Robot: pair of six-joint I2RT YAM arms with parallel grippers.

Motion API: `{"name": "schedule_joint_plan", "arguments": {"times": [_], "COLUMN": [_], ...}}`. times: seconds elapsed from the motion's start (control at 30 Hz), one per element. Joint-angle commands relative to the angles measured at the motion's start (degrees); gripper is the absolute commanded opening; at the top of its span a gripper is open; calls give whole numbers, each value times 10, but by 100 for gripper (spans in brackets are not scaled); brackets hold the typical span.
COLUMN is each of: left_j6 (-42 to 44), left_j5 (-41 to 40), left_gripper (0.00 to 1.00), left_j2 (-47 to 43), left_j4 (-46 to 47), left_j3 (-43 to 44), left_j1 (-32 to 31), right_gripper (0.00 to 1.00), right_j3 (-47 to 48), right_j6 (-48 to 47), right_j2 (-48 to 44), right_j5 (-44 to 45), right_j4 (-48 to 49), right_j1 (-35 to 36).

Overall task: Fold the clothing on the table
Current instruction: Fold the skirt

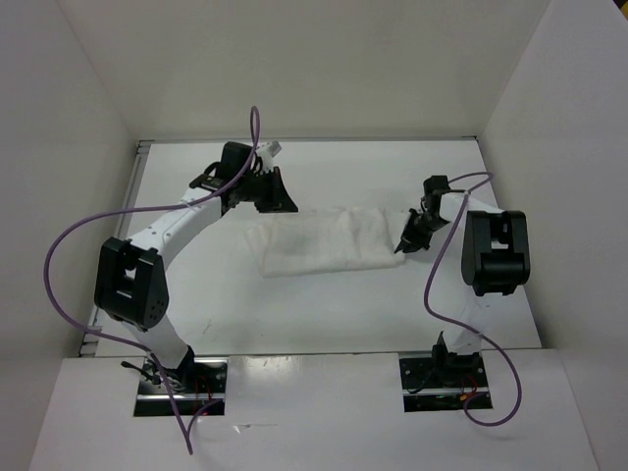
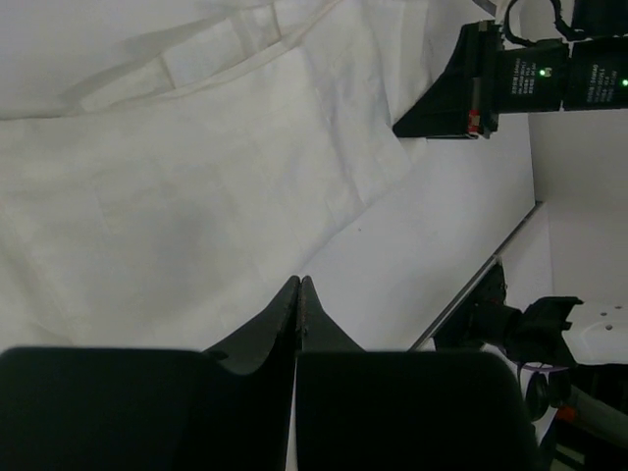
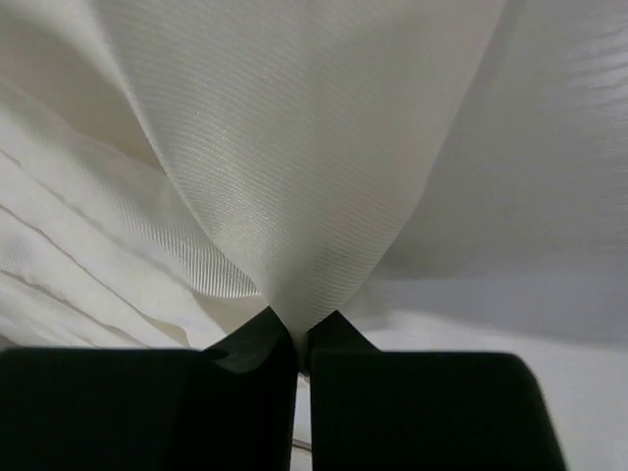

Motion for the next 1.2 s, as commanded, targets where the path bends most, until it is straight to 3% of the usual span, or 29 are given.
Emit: {"name": "schedule_joint_plan", "arguments": {"times": [0.0, 0.13, 0.33, 0.67, 0.9, 1.17], "left_j6": [31, 83, 127, 122, 94, 74], "left_j5": [58, 112, 76, -51, 16, -23], "left_gripper": [0, 0, 0, 0, 0, 0], "left_j2": [30, 84, 181, 245, 269, 325], "left_j4": [8, -14, -68, -116, -74, -80], "left_j3": [26, 54, 105, 123, 117, 136], "left_j1": [-14, -51, -93, -129, -135, -140], "right_gripper": [0, 0, 0, 0, 0, 0], "right_j3": [1, 1, 1, 11, 11, 60], "right_j6": [-8, -8, -8, -13, -19, -13], "right_j2": [26, 20, 9, -17, -90, -152], "right_j5": [-18, -5, 0, -27, -70, -106], "right_j4": [19, 19, 14, 14, 8, -26], "right_j1": [19, 31, 52, 52, 75, 126]}}
